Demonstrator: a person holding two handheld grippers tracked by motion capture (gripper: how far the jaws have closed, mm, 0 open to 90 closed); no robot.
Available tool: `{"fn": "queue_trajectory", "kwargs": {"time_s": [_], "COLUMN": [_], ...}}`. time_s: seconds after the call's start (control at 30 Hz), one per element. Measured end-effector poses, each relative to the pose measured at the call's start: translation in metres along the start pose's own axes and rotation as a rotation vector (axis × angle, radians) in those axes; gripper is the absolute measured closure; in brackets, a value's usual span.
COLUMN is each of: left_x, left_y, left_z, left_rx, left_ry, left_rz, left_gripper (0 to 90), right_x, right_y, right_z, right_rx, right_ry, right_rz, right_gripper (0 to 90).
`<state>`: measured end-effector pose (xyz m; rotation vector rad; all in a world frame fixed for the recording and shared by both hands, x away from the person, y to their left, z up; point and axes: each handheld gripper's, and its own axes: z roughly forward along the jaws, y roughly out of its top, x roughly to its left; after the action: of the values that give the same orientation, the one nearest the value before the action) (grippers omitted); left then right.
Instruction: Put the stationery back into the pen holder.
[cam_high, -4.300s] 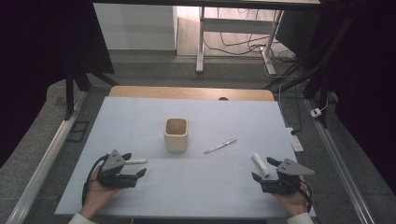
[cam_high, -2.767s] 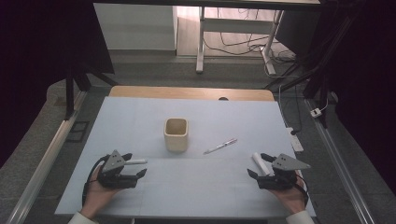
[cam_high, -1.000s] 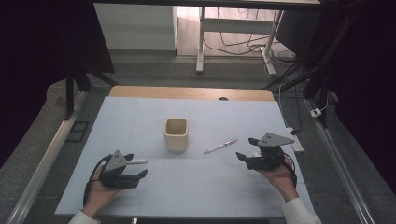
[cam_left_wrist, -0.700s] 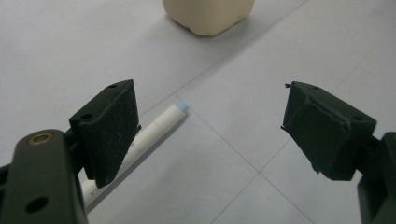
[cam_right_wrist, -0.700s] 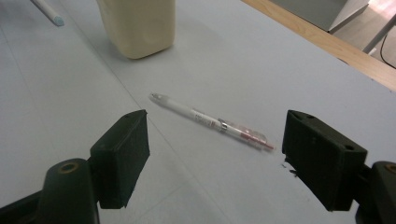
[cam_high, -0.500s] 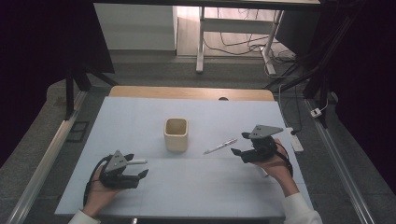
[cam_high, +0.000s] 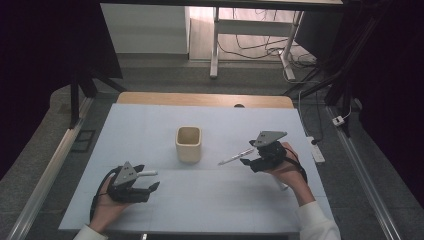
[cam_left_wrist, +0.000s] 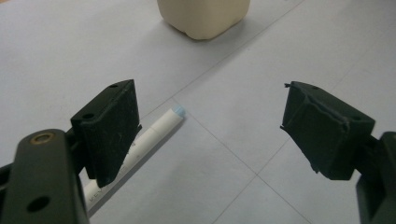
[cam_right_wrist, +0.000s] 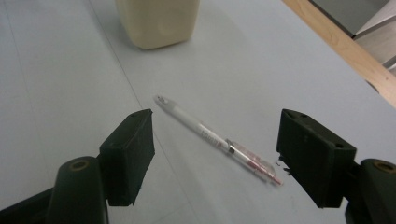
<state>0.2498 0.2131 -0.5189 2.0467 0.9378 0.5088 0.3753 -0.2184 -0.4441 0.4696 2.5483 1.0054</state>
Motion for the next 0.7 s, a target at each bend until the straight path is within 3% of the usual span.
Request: {"fn": "queue_trajectory", "kwargs": {"time_s": [0.37,0.7], "left_x": [0.0,0.0], "left_y": [0.0,-0.001], "left_z": [0.001,0.001], "left_rx": [0.003,-0.001], "left_ry": [0.004,-0.002], "left_rz": [0.004,-0.005], "left_gripper": [18.3,18.0], "right_x": [-0.002,-0.002], "right_y": [0.004,0.007], "right_z": [0.011,0.026], "right_rx": [0.01,0.103], "right_ry": [0.035,0.063], "right_rz": [-0.073,-0.14], "right_gripper": [29.0,31.0]}}
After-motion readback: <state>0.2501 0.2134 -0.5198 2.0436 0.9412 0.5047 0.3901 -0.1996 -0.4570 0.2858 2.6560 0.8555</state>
